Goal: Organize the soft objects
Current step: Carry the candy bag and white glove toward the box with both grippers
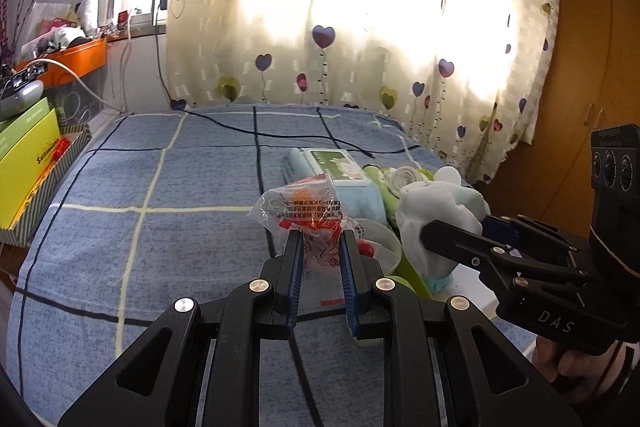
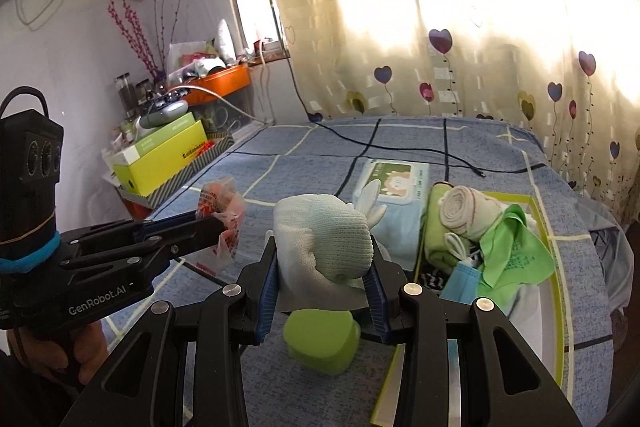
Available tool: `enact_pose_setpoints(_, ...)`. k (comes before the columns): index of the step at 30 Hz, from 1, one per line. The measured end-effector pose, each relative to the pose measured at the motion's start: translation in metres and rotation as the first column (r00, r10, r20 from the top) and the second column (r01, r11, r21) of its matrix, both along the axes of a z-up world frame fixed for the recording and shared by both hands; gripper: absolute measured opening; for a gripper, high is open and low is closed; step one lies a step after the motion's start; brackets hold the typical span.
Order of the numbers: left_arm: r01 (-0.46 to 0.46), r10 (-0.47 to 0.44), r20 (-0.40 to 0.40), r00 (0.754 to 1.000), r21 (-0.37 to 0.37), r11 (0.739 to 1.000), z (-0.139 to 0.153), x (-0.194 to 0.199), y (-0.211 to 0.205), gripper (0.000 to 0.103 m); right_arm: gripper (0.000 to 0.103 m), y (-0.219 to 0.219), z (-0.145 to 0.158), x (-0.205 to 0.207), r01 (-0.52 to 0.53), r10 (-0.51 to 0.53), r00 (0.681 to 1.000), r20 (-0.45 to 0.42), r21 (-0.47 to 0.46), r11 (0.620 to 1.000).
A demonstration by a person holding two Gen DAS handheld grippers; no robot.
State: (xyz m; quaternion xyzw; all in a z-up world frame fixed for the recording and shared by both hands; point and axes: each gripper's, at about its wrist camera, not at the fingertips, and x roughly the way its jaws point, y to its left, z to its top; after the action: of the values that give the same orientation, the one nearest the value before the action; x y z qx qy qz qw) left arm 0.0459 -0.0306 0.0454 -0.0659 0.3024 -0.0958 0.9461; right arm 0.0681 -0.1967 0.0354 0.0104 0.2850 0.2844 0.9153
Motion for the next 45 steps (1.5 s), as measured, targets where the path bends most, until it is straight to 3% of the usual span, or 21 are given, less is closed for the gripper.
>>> enact_pose_setpoints(21,0.133,-0.133,-0.023,0.991,0.003,0.991,-0.006,0.015,-0.057,0.019,0.037,-0.054,-0.007,0.002,0.116,-0.116,0.993,-0.017,0.011,0.993)
enact_pose_setpoints(45,0.269,-0.269,-0.084,0.960,-0.003,0.963,-0.021,0.028,-0.112,0.019,0.037,-0.117,-0.028,0.006,0.248,-0.247,0.967,-0.068,0.006,0.969)
